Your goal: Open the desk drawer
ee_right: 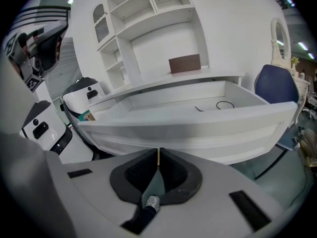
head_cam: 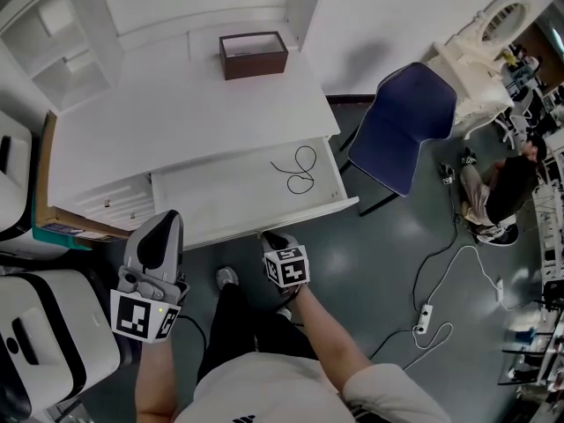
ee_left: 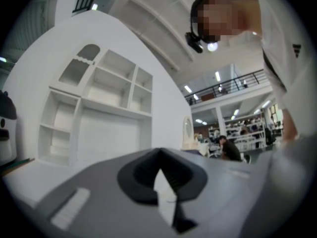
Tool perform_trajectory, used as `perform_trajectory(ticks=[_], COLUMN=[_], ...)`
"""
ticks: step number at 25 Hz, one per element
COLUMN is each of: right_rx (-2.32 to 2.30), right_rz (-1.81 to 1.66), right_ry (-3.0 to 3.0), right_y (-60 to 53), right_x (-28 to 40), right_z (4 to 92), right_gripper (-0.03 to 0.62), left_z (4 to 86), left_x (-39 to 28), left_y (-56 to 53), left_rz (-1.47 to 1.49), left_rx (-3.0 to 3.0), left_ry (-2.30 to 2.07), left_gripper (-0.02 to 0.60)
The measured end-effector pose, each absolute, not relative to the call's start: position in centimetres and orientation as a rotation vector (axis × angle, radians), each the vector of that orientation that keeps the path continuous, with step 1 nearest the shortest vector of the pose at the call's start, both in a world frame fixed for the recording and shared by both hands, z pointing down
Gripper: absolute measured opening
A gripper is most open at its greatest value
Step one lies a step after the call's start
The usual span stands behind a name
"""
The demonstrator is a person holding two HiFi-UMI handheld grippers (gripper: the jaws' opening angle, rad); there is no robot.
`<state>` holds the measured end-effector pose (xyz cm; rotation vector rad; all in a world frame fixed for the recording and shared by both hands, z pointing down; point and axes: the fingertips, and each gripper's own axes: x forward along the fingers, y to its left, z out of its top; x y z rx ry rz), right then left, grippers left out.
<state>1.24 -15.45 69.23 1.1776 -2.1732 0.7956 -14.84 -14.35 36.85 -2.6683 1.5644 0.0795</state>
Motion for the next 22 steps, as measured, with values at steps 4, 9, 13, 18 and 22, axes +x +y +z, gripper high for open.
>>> perform_trajectory(ticks=[4, 9, 13, 18, 22], right_rx=[1.239, 1.32, 1.388, 1.435, 1.488], right_rz=[0.781, 0.753, 0.727, 0.62, 0.534], right_ry=[-2.228, -2.29, -2.332, -2.387, -2.425], right_y=[-15.9, -16.0, -16.0, -16.2, -16.2], right_x=[2.2, 3.7, 5.1, 6.1, 6.7], right_z=[66.4, 62.8, 59.8, 55.6, 52.2], right_gripper=[0.002, 0.002, 0.002, 0.002, 0.002], left_z=[36.3, 35.7, 35.4, 35.0, 34.6], left_x=[-14.1, -13.1, -12.5, -11.8, -11.1], left_y=[-14.2, -14.1, -14.3, -14.6, -14.5], left_rz=[0.092, 0.102, 0.118, 0.135, 0.146], left_rx=[-2.674, -2.693, -2.703, -2.712, -2.715], left_ry=[1.546, 1.512, 1.498, 1.481, 1.462], left_gripper=[0.006, 0.005, 0.005, 0.006, 0.005])
